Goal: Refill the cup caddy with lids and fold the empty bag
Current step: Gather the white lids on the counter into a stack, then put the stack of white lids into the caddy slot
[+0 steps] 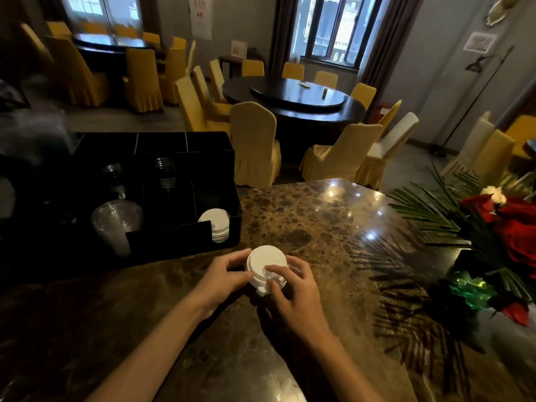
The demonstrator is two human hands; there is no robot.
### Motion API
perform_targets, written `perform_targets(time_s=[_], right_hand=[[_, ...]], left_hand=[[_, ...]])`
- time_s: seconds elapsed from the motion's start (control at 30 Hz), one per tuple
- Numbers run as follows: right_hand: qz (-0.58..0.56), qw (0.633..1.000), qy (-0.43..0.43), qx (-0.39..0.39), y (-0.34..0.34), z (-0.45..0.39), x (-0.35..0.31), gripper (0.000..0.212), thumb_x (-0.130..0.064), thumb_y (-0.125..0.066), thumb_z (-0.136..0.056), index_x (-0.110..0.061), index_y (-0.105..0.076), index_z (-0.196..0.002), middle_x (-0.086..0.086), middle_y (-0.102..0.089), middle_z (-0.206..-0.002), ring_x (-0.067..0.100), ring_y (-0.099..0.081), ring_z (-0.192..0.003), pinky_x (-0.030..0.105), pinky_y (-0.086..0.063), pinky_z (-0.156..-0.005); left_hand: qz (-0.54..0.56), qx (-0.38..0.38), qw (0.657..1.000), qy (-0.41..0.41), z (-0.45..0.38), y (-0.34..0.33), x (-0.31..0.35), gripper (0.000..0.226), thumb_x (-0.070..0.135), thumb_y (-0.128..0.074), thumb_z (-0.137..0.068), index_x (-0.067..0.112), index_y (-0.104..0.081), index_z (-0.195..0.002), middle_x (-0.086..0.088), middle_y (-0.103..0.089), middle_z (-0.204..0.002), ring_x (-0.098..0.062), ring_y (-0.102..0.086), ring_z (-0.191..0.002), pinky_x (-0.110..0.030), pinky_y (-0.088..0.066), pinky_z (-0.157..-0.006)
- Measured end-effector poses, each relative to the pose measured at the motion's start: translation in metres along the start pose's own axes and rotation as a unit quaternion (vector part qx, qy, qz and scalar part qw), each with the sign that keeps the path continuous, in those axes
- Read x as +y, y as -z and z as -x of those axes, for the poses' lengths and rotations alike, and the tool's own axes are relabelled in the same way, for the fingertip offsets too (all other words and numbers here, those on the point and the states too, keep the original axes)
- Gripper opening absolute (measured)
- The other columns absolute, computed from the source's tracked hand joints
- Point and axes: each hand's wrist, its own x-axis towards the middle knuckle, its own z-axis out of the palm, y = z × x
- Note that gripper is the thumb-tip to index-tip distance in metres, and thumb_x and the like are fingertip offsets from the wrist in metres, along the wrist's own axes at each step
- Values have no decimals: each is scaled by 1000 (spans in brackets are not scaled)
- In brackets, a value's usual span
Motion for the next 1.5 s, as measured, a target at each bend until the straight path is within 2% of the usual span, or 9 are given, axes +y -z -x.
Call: perform_targets(time_s=[0.1, 0.2, 0.37, 0.5, 0.73, 1.07, 1.27, 1.37, 1.5], right_hand=[[-1, 1000, 18, 17, -3, 0, -5, 26, -27, -71, -97, -40, -72, -119, -10, -44, -141, 0, -50, -130, 4, -41, -100], [4, 999, 46, 29, -7, -6, -13, 27, -24, -71, -97, -36, -73, -121, -6, -43, -143, 9, -52, -131, 22, -48, -107], [16, 995, 93, 33, -14, -18, -28, 29, -21, -73, -95, -33, -72, -122, -2, -41, -147, 11, -46, -135, 25, -45, -110], [29, 989, 135, 58, -18, -32, -43, 32, -15, -73, -93, -27, -73, -123, 4, -46, -147, 14, -45, -137, 24, -45, -111], [106, 968, 211, 82, -14, -72, -65, 33, -15, -71, -96, -17, -70, -129, 0, -63, -134, 23, -51, -132, 37, -45, -112], [99, 957, 256, 91, -16, -123, -83, 31, -16, -69, -96, -15, -67, -127, 2, -65, -122, 21, -56, -117, 35, -51, -100], [131, 948, 285, 56, -18, -154, -94, 29, -14, -68, -98, -12, -66, -126, 4, -64, -121, 24, -58, -113, 32, -53, -92], [137, 942, 304, 35, -22, -164, -95, 28, -14, -67, -97, -11, -67, -124, 6, -64, -121, 25, -59, -113, 33, -53, -92], [170, 937, 306, -10, -30, -172, -90, 25, -14, -66, -100, -10, -69, -124, 7, -66, -121, 27, -61, -113, 38, -58, -90]], left_hand=[[65, 60, 995, 39, 11, -4, -2, 62, 9, -77, -86, 15, -52, -142, 0, -60, -136, -17, -58, -126, -33, -52, -100], [216, 77, 971, 67, 22, -7, -1, 46, 4, -72, -88, 6, -60, -132, -10, -69, -126, -16, -70, -109, -24, -58, -85], [295, 92, 950, 36, 34, -6, 5, 36, 9, -64, -95, 14, -61, -130, 1, -78, -109, -9, -72, -102, -20, -58, -83], [376, 60, 923, 52, 36, -2, 19, 32, 24, -55, -101, 24, -60, -133, -6, -71, -124, -20, -63, -117, -33, -49, -99], [564, 4, 823, 68, 34, 9, 42, 66, 36, -55, -94, 7, -35, -150, -18, -46, -149, -33, -46, -134, -46, -36, -109], [625, 19, 780, 1, 15, 28, 62, 66, 38, -54, -93, 5, -39, -148, -19, -34, -159, -34, -26, -150, -48, -18, -123], [659, 14, 752, -27, 3, 25, 71, 64, 47, -49, -95, 12, -44, -149, -21, -39, -155, -36, -37, -142, -48, -29, -114], [683, 26, 730, -15, -5, 16, 65, 66, 50, -38, -99, 12, -37, -153, -14, -35, -160, -31, -26, -150, -48, -16, -119], [694, 30, 720, -17, -15, 6, 52, 63, 53, -30, -101, 18, -39, -152, -9, -47, -153, -29, -35, -143, -50, -14, -117]])
